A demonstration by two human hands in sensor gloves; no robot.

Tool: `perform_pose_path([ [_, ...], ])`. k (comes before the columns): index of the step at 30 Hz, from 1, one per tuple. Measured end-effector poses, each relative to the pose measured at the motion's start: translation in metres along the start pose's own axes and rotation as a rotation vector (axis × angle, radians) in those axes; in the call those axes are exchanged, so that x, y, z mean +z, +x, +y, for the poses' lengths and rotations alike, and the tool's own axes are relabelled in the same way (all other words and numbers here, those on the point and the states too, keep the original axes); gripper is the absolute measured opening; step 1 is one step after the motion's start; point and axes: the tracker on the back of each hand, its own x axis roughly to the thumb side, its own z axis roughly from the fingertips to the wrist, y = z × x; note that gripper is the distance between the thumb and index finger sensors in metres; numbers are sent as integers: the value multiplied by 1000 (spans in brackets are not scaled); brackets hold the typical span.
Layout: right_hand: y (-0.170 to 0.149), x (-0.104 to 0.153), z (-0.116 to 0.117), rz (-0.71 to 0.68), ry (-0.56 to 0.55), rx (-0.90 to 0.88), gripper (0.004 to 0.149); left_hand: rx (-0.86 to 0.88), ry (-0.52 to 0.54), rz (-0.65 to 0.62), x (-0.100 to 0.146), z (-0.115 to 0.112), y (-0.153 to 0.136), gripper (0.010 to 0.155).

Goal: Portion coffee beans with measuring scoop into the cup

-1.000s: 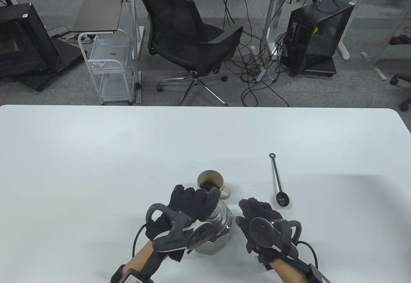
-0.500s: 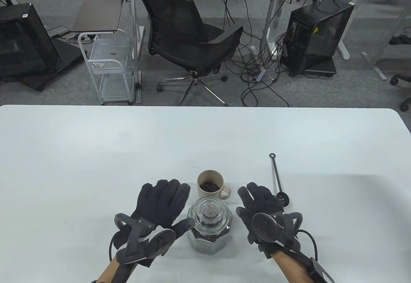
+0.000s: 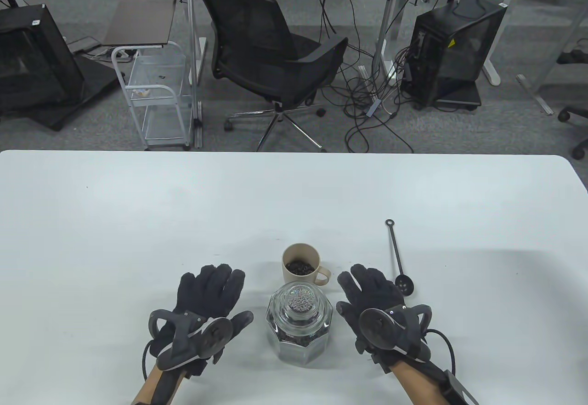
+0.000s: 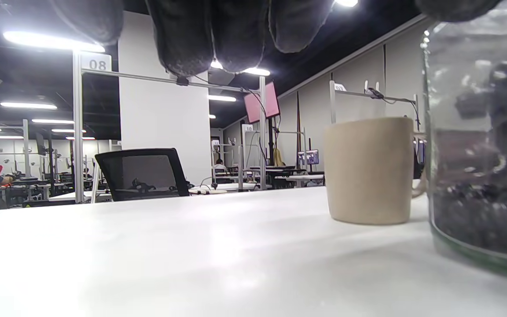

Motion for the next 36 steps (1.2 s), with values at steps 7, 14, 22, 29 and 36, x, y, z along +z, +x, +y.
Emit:
perform_pose_path([
  [7, -6, 3, -4, 9, -15, -2, 63, -28, 1, -19, 2, 0, 9, 82],
  [14, -7, 4, -3, 9, -1, -8, 64, -44, -12, -21, 3, -1, 11, 82],
  [22, -5, 4, -1, -24, 15, 15, 64, -37, -10, -16, 4, 1, 9, 82],
  [29, -4, 6, 2, -30, 33, 16, 64, -40, -1, -17, 6, 2, 10, 82],
  [36, -4, 7, 3, -30, 49, 16, 64, -31, -23, -19, 6, 1, 10, 82],
])
